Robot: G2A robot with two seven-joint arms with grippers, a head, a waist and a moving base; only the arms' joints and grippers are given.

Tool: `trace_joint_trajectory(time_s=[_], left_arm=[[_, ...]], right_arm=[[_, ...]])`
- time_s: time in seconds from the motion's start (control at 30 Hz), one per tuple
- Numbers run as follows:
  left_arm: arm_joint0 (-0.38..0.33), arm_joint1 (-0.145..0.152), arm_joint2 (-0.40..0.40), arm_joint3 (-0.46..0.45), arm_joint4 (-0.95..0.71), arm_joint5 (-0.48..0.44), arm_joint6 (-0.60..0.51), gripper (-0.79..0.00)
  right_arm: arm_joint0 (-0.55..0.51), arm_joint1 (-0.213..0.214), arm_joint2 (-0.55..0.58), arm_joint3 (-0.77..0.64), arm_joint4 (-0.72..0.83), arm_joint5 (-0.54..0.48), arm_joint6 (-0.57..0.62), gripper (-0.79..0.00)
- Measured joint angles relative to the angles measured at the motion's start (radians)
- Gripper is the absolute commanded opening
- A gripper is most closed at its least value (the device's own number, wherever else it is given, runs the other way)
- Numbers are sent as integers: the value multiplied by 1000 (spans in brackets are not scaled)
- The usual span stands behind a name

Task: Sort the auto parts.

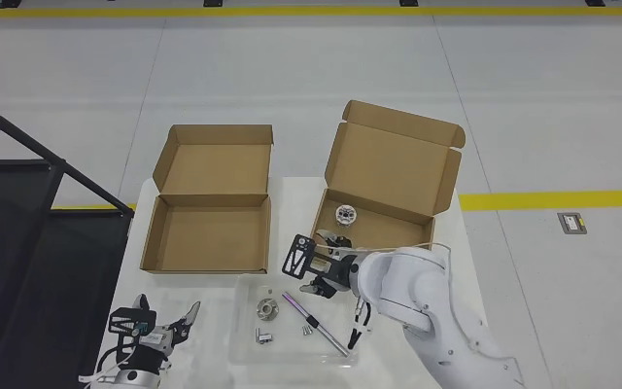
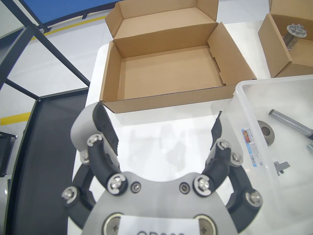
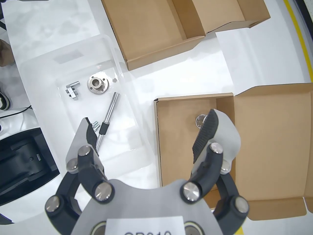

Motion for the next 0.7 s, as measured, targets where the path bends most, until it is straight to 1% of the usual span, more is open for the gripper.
trace_joint_trajectory(time_s=[0.13,0.23,0.4,0.53,0.6,0.7], left_arm=[[0,0,0,0,0,0,0,0],[0,0,0,0,0,0,0,0],[0,0,0,0,0,0,0,0],[0,0,0,0,0,0,0,0],[0,0,0,0,0,0,0,0],[0,0,0,0,0,0,0,0]], right_arm=[[-4,0,-4,1,-6,1,-2,0],[-20,0,-58,-10,-74,11,39,0],[-49,-13,-194,-57,-190,85,182,0],[-76,-25,-277,-68,-255,151,249,0],[-80,-36,-317,-53,-284,199,261,0],[-81,-49,-344,-1,-291,259,232,0]])
